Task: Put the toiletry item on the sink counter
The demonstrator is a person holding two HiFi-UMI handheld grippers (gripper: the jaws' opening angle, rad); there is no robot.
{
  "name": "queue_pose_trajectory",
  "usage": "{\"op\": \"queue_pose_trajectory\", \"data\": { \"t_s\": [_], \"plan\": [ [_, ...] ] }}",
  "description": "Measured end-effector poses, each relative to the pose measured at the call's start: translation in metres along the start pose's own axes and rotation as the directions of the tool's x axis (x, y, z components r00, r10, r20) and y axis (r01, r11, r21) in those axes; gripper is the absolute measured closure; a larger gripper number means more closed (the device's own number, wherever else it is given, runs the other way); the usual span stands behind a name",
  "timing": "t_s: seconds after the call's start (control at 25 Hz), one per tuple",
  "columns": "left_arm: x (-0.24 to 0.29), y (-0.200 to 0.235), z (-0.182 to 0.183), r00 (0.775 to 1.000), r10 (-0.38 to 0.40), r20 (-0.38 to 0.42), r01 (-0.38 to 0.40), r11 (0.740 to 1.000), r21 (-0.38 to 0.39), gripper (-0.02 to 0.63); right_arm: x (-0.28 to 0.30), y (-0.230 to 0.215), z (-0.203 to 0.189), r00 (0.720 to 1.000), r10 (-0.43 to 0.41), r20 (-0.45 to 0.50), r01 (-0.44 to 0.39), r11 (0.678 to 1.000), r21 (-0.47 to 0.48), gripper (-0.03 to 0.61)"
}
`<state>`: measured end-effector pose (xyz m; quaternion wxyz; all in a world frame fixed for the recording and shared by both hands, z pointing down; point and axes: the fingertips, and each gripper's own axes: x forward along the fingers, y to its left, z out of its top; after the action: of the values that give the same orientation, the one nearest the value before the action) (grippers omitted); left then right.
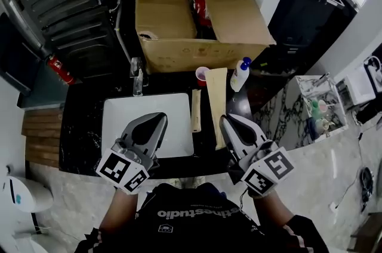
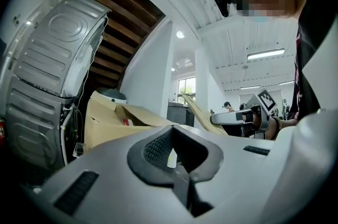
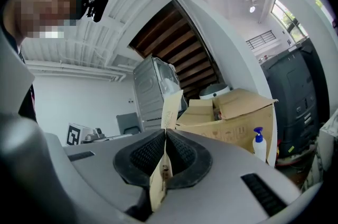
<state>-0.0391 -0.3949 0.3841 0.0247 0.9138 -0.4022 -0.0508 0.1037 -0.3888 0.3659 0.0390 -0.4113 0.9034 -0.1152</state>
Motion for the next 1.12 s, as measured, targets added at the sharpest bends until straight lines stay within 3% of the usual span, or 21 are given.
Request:
{"op": "queue_pose_trajectory", "data": {
  "t_s": [0.2, 0.4, 0.64, 1.12],
  "plan": [
    [0.006, 0.018, -0.004, 1.000, -0.020, 0.005, 0.020, 1.000, -0.023, 0.600, 0.020, -0.021, -0.020, 0.997, -0.063, -0.047, 0.065, 0.997, 0.042, 0.537],
    [0.010, 0.032, -0.017, 0.999, -0.031, -0.012, 0.030, 0.998, -0.049, 0.600, 0.039, -0.059, -0.073, 0.979, -0.128, -0.158, 0.147, 0.983, 0.112, 0.537],
    [0.015, 0.042, -0.035, 0.999, -0.026, -0.030, 0.022, 0.994, -0.107, 0.600, 0.052, -0.115, -0.144, 0.930, -0.216, -0.298, 0.275, 0.945, 0.176, 0.537],
    [0.030, 0.050, -0.081, 0.995, 0.012, -0.099, -0.024, 0.993, -0.114, 0.600, 0.082, -0.188, -0.253, 0.821, -0.254, -0.512, 0.412, 0.883, 0.223, 0.537]
  ]
}}
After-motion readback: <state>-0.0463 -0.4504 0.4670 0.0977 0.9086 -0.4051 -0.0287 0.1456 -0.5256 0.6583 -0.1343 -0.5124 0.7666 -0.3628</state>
